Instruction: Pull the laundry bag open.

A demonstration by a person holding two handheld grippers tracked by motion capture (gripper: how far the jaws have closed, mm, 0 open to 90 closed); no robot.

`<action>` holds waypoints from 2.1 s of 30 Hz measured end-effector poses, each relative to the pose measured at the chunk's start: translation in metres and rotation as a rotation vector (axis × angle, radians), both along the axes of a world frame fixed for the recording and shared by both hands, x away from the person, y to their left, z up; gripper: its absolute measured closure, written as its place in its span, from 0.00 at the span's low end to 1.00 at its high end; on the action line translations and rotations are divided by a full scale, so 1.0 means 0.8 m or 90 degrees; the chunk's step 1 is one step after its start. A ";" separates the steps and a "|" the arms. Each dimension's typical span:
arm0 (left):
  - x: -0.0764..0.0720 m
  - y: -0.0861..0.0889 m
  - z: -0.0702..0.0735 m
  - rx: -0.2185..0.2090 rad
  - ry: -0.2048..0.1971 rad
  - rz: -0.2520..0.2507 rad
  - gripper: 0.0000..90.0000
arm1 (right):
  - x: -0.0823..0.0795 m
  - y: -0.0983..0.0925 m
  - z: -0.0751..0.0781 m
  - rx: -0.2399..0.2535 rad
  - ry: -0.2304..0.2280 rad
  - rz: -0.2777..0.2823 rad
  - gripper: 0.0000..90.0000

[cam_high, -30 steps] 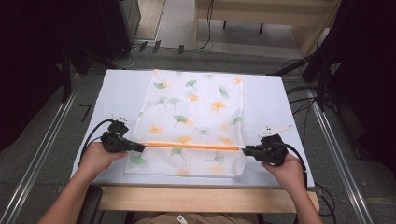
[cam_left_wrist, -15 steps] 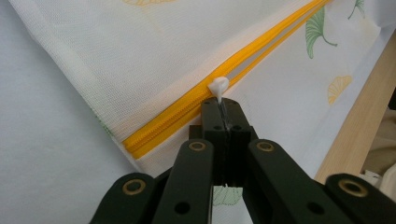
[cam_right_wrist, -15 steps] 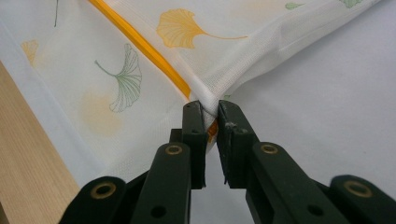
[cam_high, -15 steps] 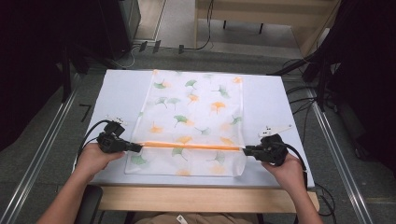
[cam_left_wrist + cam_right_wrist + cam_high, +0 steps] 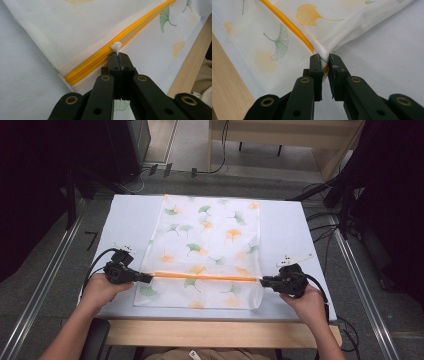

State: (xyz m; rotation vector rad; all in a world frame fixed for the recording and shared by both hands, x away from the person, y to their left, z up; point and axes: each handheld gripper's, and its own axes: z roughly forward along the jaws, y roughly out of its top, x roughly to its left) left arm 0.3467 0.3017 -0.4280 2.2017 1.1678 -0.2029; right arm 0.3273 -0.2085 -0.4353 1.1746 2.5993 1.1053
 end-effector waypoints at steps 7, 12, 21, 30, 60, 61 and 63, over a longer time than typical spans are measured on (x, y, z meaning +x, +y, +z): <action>0.000 0.001 -0.001 -0.001 0.001 -0.001 1.00 | 0.000 -0.001 0.000 0.001 -0.003 0.001 0.93; -0.002 0.007 -0.002 0.001 0.003 0.002 1.00 | 0.000 -0.001 0.000 0.000 -0.003 0.003 0.93; -0.006 0.035 -0.006 -0.002 0.006 0.029 1.00 | 0.000 0.000 -0.001 -0.001 -0.002 0.004 0.93; -0.008 0.034 -0.007 0.006 0.006 0.029 1.00 | 0.000 0.001 -0.002 -0.003 0.002 0.002 0.93; -0.006 0.040 -0.007 -0.004 0.014 0.029 1.00 | 0.001 0.001 -0.002 -0.006 -0.002 0.004 0.93; -0.006 0.041 -0.008 -0.001 0.016 0.034 1.00 | 0.001 0.001 -0.002 -0.006 -0.001 0.004 0.93; -0.006 0.046 -0.008 0.001 0.017 0.041 1.00 | 0.001 0.001 -0.003 -0.007 -0.002 0.002 0.93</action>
